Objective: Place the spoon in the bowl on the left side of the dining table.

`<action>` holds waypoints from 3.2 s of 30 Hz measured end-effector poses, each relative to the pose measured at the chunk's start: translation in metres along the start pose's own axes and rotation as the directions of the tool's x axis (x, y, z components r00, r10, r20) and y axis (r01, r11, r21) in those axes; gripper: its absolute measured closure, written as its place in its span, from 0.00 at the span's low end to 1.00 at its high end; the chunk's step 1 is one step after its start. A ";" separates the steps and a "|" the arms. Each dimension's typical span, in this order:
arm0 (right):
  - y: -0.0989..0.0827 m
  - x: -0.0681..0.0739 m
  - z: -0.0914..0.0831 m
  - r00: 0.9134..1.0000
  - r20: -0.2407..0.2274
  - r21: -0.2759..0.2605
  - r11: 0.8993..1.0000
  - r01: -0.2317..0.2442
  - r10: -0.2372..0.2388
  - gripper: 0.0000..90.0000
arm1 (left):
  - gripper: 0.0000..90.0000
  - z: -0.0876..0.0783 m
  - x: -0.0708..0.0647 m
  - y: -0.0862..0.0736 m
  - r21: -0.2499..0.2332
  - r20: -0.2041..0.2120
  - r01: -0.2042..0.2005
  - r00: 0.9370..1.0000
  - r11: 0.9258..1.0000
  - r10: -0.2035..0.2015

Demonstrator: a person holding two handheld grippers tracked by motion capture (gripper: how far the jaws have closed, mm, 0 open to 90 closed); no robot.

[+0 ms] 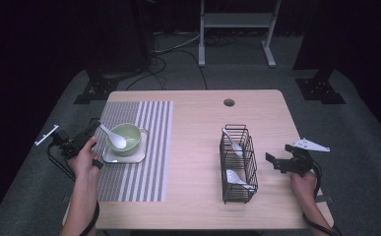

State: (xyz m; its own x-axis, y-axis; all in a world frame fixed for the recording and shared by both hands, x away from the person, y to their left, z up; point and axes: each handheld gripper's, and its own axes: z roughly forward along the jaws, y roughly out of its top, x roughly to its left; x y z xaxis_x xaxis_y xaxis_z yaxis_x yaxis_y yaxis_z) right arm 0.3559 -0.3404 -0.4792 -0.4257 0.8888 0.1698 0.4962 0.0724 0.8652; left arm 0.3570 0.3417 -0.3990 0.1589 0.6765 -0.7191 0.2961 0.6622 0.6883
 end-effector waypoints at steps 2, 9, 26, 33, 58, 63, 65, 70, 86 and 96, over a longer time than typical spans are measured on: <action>0.000 0.000 0.000 1.000 0.001 0.000 1.000 0.001 -0.001 0.00 | 0.94 -0.001 0.002 0.000 -0.002 -0.007 0.005 1.000 1.000 -0.005; 0.000 0.000 0.000 1.000 0.006 0.002 1.000 0.005 -0.005 0.00 | 0.94 -0.001 0.005 -0.002 -0.005 -0.015 0.009 1.000 1.000 -0.009; 0.000 0.000 0.000 1.000 0.007 0.001 1.000 0.003 -0.003 0.00 | 0.94 0.000 0.016 -0.008 0.001 -0.052 0.017 0.999 1.000 -0.017; 0.000 0.000 0.000 1.000 0.007 0.001 1.000 0.003 -0.003 0.00 | 0.94 0.000 0.019 -0.009 0.002 -0.059 0.019 0.998 1.000 -0.018; 0.000 0.000 0.000 1.000 0.009 0.002 1.000 0.003 -0.003 0.00 | 0.93 -0.007 0.040 -0.017 0.009 -0.104 0.032 0.994 0.999 -0.031; 0.000 0.000 0.000 1.000 0.011 0.003 1.000 0.002 -0.002 0.00 | 0.92 -0.008 0.044 -0.019 0.020 -0.119 0.024 0.993 1.000 -0.022; 0.000 0.000 0.000 1.000 0.011 0.003 1.000 0.000 0.000 0.00 | 0.91 -0.010 0.048 -0.022 0.030 -0.131 0.015 0.991 0.999 -0.011; 0.000 0.000 0.000 1.000 0.011 0.002 1.000 -0.003 0.003 0.00 | 0.90 -0.013 0.050 -0.024 0.036 -0.136 0.013 0.991 0.999 -0.008; 0.000 0.000 0.000 1.000 0.008 0.000 1.000 -0.004 0.004 0.00 | 0.86 -0.024 0.048 -0.032 0.068 -0.108 -0.042 0.993 0.997 0.049; 0.000 0.001 0.001 1.000 0.018 0.011 1.000 0.007 -0.007 0.00 | 0.81 -0.030 0.048 -0.042 0.094 -0.084 -0.056 0.994 0.994 0.064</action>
State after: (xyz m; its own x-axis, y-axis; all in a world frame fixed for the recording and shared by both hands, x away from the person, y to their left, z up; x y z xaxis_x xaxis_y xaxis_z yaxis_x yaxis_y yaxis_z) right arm 0.3564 -0.3387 -0.4795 -0.4155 0.8963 0.1550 0.5014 0.0835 0.8612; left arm 0.3238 0.3558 -0.4596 0.0979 0.7423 -0.6629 0.3742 0.5897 0.7157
